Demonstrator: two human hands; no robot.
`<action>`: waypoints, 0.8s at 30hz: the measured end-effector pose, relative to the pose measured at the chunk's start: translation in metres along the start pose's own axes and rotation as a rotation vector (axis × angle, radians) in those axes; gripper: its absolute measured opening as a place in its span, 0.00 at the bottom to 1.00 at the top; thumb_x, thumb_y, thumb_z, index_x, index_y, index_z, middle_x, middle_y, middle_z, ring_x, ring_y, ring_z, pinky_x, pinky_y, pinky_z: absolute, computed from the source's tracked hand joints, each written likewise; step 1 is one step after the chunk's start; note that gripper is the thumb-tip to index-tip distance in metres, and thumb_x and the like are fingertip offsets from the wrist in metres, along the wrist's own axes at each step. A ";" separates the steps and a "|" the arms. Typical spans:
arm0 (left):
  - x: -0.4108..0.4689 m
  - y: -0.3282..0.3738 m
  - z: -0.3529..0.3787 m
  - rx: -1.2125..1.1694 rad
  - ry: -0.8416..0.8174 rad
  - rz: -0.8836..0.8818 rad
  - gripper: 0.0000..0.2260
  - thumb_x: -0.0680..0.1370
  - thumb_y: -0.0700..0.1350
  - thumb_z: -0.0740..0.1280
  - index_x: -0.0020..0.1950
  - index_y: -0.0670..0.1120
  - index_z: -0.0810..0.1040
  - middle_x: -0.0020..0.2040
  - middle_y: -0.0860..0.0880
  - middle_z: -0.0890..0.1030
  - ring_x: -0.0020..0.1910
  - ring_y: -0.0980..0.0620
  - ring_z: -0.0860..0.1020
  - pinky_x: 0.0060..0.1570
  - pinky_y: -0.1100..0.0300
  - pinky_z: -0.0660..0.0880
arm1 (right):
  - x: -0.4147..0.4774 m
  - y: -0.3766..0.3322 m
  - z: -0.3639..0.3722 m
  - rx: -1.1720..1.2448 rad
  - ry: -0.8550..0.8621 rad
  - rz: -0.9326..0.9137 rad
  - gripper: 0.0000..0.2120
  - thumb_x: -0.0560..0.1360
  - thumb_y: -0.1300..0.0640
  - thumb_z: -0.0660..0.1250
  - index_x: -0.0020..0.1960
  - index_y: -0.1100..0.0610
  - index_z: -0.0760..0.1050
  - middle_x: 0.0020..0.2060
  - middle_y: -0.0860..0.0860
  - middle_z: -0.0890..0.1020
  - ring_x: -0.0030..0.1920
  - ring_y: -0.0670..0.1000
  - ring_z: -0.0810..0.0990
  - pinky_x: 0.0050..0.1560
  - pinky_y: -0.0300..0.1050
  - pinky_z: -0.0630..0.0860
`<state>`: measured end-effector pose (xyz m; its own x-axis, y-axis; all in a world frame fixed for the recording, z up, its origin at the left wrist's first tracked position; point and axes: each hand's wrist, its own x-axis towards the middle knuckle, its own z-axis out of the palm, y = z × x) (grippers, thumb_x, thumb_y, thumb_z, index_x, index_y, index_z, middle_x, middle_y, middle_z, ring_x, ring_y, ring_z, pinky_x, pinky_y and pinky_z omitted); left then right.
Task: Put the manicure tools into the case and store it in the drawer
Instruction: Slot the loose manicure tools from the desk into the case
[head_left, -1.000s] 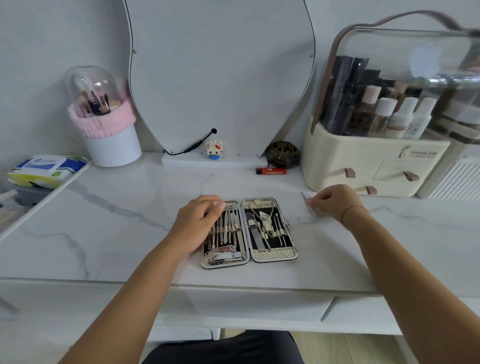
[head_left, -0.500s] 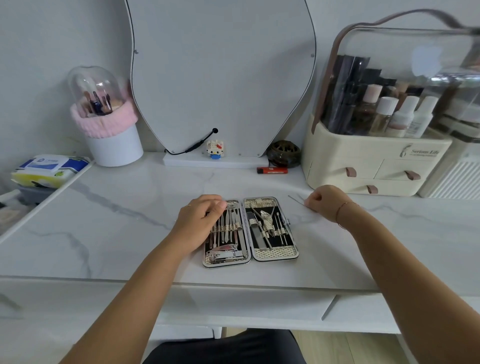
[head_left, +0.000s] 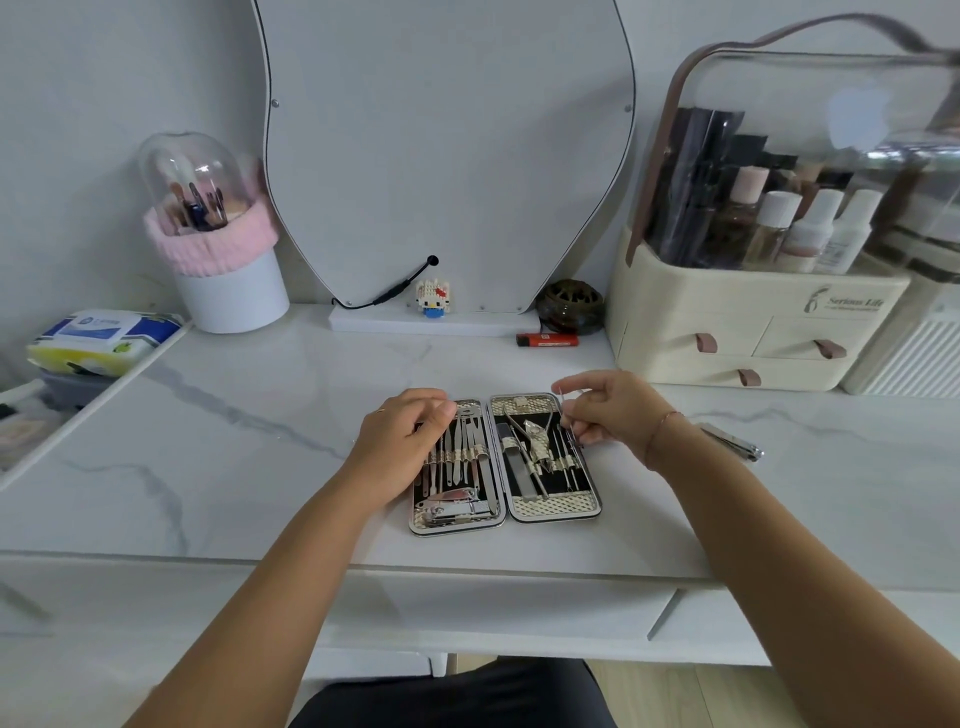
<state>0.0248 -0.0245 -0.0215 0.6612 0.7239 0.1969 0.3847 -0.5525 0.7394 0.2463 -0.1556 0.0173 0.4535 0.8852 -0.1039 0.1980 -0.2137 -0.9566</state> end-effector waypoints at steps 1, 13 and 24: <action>0.000 0.000 0.000 -0.001 0.001 -0.002 0.22 0.78 0.61 0.55 0.54 0.49 0.80 0.63 0.60 0.73 0.62 0.57 0.70 0.64 0.56 0.65 | 0.000 0.000 0.001 -0.003 0.011 -0.004 0.12 0.74 0.67 0.67 0.56 0.60 0.76 0.33 0.57 0.80 0.26 0.44 0.77 0.30 0.36 0.79; 0.000 0.000 0.000 0.006 0.001 0.005 0.20 0.79 0.60 0.55 0.57 0.50 0.80 0.64 0.59 0.73 0.63 0.57 0.70 0.65 0.56 0.64 | -0.004 -0.001 0.004 -0.177 0.054 -0.099 0.07 0.73 0.66 0.68 0.51 0.62 0.78 0.33 0.59 0.82 0.31 0.52 0.79 0.37 0.45 0.82; 0.000 0.000 -0.001 0.014 -0.006 0.002 0.22 0.78 0.61 0.54 0.56 0.50 0.80 0.64 0.59 0.73 0.63 0.57 0.69 0.65 0.55 0.64 | -0.004 0.002 0.005 -0.430 0.058 -0.165 0.03 0.70 0.60 0.72 0.44 0.57 0.83 0.36 0.51 0.84 0.35 0.45 0.78 0.40 0.33 0.76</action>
<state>0.0242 -0.0246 -0.0208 0.6654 0.7206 0.1946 0.3923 -0.5595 0.7301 0.2410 -0.1575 0.0147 0.4309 0.8999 0.0669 0.6082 -0.2348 -0.7582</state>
